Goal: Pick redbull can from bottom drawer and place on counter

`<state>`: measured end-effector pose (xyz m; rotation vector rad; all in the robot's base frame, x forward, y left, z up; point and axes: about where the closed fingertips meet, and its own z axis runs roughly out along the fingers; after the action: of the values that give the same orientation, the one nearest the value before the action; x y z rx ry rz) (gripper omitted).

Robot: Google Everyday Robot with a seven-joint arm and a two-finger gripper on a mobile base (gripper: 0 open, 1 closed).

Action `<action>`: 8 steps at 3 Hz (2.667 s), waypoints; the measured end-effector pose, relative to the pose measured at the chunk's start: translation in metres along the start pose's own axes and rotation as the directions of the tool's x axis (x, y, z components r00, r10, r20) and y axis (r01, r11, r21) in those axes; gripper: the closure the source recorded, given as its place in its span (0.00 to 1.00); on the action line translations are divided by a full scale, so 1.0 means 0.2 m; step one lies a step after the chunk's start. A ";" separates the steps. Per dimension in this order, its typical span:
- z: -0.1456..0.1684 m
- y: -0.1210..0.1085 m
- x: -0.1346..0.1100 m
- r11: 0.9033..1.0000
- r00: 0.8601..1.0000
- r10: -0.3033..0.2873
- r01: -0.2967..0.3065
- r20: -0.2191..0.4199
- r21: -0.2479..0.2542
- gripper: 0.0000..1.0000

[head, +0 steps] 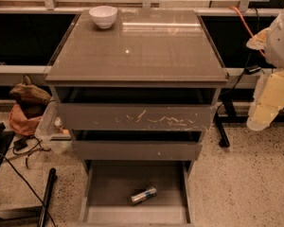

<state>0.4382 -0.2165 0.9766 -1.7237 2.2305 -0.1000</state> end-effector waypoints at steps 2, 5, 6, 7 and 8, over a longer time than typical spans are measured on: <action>0.15 0.05 -0.01 0.999 0.999 0.009 -0.008 0.034 -0.032 0.00; 0.84 0.38 -0.04 0.995 0.993 0.058 -0.049 0.104 -0.085 0.00; 1.03 0.42 -0.09 0.993 0.987 0.060 -0.045 0.147 -0.106 0.00; 1.60 0.63 -0.13 0.973 0.984 0.082 -0.045 0.159 -0.227 0.00; 2.08 0.74 -0.15 0.958 0.977 0.110 -0.057 0.181 -0.280 0.00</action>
Offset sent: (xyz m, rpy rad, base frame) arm -0.0020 0.0277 -0.0957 0.1266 0.0893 0.0224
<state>0.4294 -0.0910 0.5522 -1.6830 2.2486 0.3990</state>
